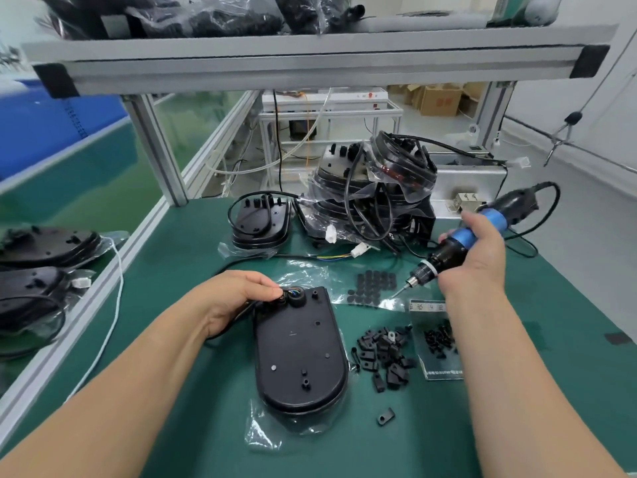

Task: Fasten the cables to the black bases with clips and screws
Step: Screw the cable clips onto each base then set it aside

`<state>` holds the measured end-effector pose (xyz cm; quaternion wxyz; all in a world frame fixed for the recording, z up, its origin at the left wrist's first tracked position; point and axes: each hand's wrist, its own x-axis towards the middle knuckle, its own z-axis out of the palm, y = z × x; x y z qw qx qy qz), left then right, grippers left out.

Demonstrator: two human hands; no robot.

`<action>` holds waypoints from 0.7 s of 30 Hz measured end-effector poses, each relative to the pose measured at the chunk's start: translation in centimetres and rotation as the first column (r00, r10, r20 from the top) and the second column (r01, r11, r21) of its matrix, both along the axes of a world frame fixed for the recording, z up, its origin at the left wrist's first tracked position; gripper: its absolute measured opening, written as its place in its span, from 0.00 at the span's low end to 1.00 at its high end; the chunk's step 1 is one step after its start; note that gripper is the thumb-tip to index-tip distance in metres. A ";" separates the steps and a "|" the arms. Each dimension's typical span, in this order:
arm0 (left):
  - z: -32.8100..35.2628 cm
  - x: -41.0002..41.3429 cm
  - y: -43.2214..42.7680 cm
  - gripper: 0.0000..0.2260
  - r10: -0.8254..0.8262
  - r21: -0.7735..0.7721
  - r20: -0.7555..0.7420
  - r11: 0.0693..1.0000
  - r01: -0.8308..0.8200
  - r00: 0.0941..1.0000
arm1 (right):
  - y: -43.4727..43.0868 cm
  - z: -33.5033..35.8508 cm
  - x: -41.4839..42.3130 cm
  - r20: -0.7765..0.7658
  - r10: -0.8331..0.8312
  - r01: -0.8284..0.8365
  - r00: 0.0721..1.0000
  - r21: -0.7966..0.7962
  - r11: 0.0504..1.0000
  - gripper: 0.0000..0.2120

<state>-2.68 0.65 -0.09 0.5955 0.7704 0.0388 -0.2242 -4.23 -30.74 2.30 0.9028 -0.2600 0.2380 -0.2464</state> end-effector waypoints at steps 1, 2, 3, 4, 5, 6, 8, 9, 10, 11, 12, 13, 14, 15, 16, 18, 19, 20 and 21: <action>0.0 0.0 0.0 0.03 0.003 0.006 0.002 1.000 -0.003 1.000 | 0.9 0.8 -0.3 0.082 0.028 -0.028 0.996 0.001 1.000 0.08; 0.0 0.0 -0.1 0.02 0.007 0.012 0.004 1.000 -0.007 1.000 | 1.7 1.4 -0.5 0.154 0.073 -0.071 0.985 -0.014 0.997 0.08; 0.0 -0.1 -0.1 0.02 0.010 0.019 0.005 1.000 -0.010 1.000 | 2.5 2.0 -0.7 0.216 0.135 -0.130 0.967 -0.036 0.991 0.08; -0.1 -0.1 -0.1 0.03 0.009 0.027 0.006 1.000 -0.009 1.000 | 3.3 2.3 -0.8 0.266 0.210 -0.199 0.941 -0.065 0.978 0.09; -0.2 -0.1 -0.2 0.03 0.006 0.031 0.009 0.999 -0.006 1.000 | 4.1 2.6 -0.9 0.300 0.294 -0.275 0.908 -0.103 0.956 0.10; -0.2 -0.1 -0.2 0.03 0.002 0.031 0.015 1.000 -0.002 1.000 | 4.8 2.9 -0.9 0.313 0.383 -0.352 0.869 -0.152 0.923 0.12; -0.4 -0.2 -0.3 0.03 -0.008 0.017 0.043 1.000 0.008 0.999 | 6.5 3.2 -0.7 0.320 0.511 -0.456 0.798 -0.236 0.858 0.13; -0.4 -0.2 -0.2 0.04 -0.019 0.003 0.062 1.000 0.018 0.998 | 7.4 3.5 -0.6 0.331 0.538 -0.473 0.775 -0.259 0.842 0.12; -0.5 -0.2 -0.2 0.05 -0.029 -0.012 0.079 0.999 0.030 0.996 | 8.2 3.7 -0.4 0.340 0.552 -0.481 0.762 -0.275 0.833 0.12; -0.5 -0.3 -0.1 0.07 -0.036 -0.022 0.090 0.999 0.038 0.995 | 9.1 4.1 -0.2 0.341 0.565 -0.486 0.751 -0.293 0.823 0.12; -0.6 -0.4 -0.1 0.07 -0.038 -0.027 0.098 0.999 0.041 0.994 | 9.8 4.4 0.0 0.336 0.579 -0.489 0.743 -0.317 0.812 0.10; -0.7 -0.5 -0.1 0.06 -0.033 -0.034 0.101 0.999 0.037 0.994 | 10.6 4.7 0.3 0.322 0.591 -0.486 0.740 -0.353 0.800 0.09; -0.8 -0.5 0.0 0.06 -0.024 -0.045 0.101 0.999 0.029 0.995 | 11.2 5.0 0.5 0.297 0.598 -0.472 0.745 -0.399 0.786 0.07; -0.8 -0.6 0.0 0.07 -0.014 -0.059 0.096 0.998 0.019 0.995 | 11.8 5.2 0.8 0.267 0.597 -0.448 0.756 -0.455 0.770 0.07; -0.9 -0.7 0.1 0.07 -0.006 -0.075 0.090 0.997 0.013 0.996 | 12.5 5.2 1.1 0.245 0.591 -0.415 0.769 -0.513 0.752 0.08; -1.2 -0.8 0.2 0.09 0.005 -0.103 0.079 0.995 0.004 0.997 | 13.7 5.3 1.3 0.240 0.576 -0.338 0.782 -0.612 0.715 0.08; -1.3 -0.8 0.2 0.11 0.012 -0.110 0.078 0.994 -0.003 0.997 | 14.2 5.3 1.4 0.251 0.569 -0.299 0.784 -0.650 0.699 0.07; -1.4 -0.7 0.2 0.11 0.020 -0.111 0.079 0.994 -0.011 0.997 | 14.7 5.3 1.4 0.261 0.557 -0.260 0.788 -0.680 0.686 0.07; -1.5 -0.8 0.2 0.12 0.027 -0.110 0.082 0.994 -0.018 0.996 | 15.0 5.3 1.4 0.269 0.544 -0.226 0.795 -0.702 0.676 0.08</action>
